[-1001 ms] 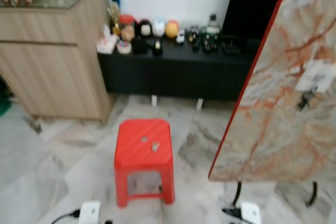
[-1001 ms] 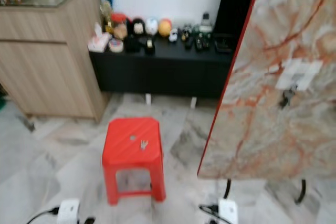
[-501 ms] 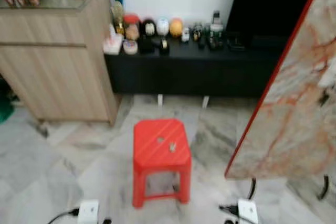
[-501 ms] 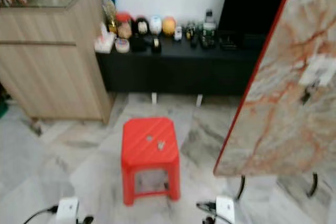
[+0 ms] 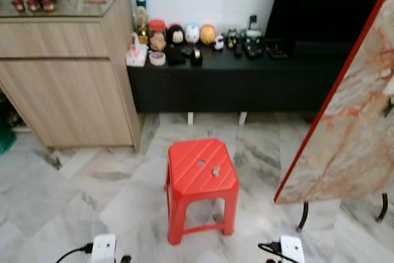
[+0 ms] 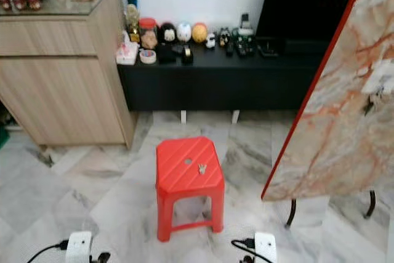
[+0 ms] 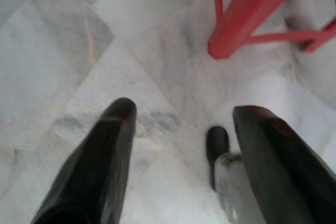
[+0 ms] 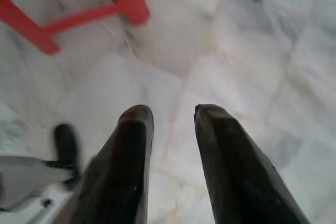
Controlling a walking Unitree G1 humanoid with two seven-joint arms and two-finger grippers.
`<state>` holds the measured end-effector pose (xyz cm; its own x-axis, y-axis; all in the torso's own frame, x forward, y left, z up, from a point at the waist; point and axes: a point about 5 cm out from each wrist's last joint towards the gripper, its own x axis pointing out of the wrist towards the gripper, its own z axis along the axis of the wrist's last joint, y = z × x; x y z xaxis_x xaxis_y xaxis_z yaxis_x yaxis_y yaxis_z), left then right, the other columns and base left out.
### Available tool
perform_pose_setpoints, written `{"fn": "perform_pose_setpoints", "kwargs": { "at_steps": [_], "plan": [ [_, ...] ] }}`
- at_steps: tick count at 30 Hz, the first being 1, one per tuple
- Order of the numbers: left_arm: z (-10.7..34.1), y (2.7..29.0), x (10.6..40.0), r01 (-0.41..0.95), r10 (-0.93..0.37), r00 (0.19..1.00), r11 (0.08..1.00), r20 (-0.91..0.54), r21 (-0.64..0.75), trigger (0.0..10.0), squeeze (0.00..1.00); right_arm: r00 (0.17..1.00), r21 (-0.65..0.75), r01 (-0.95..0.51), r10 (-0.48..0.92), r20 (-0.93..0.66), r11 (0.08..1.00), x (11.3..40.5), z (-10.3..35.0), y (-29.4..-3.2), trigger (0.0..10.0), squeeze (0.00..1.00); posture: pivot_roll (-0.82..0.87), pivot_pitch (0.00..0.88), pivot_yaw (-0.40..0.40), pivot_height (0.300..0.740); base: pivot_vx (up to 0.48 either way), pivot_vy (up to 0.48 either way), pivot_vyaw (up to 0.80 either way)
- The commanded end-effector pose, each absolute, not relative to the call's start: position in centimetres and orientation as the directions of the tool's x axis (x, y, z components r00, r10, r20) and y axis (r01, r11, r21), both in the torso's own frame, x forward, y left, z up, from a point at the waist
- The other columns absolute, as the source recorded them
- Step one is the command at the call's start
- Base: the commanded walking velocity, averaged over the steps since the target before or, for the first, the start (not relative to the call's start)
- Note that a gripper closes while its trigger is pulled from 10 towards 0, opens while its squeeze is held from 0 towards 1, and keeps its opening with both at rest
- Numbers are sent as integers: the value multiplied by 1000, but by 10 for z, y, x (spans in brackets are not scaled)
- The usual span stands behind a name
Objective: Hang keys on a hook
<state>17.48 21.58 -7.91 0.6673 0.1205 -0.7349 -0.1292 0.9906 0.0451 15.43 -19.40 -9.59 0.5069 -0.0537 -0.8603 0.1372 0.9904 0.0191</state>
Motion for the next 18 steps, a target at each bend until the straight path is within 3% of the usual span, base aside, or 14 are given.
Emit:
{"fn": "perform_pose_setpoints", "kwargs": {
  "at_steps": [1,7,18],
  "plan": [
    [-80,222,171,-145,139,655,988,-743,57,10000,0,519,29,132,-44,-853,991,160,-94,-190,10000,0,80,0,-42,740,0,326,0],
    [-79,221,172,-146,139,658,988,-740,56,10000,0,520,29,132,-44,-853,991,160,-94,-190,10000,0,79,0,-41,740,0,312,0],
    [-78,222,173,-151,135,672,988,-728,44,10000,0,520,30,128,-41,-853,991,160,-94,-190,10000,0,81,0,-43,740,0,0,0]
  ]
}}
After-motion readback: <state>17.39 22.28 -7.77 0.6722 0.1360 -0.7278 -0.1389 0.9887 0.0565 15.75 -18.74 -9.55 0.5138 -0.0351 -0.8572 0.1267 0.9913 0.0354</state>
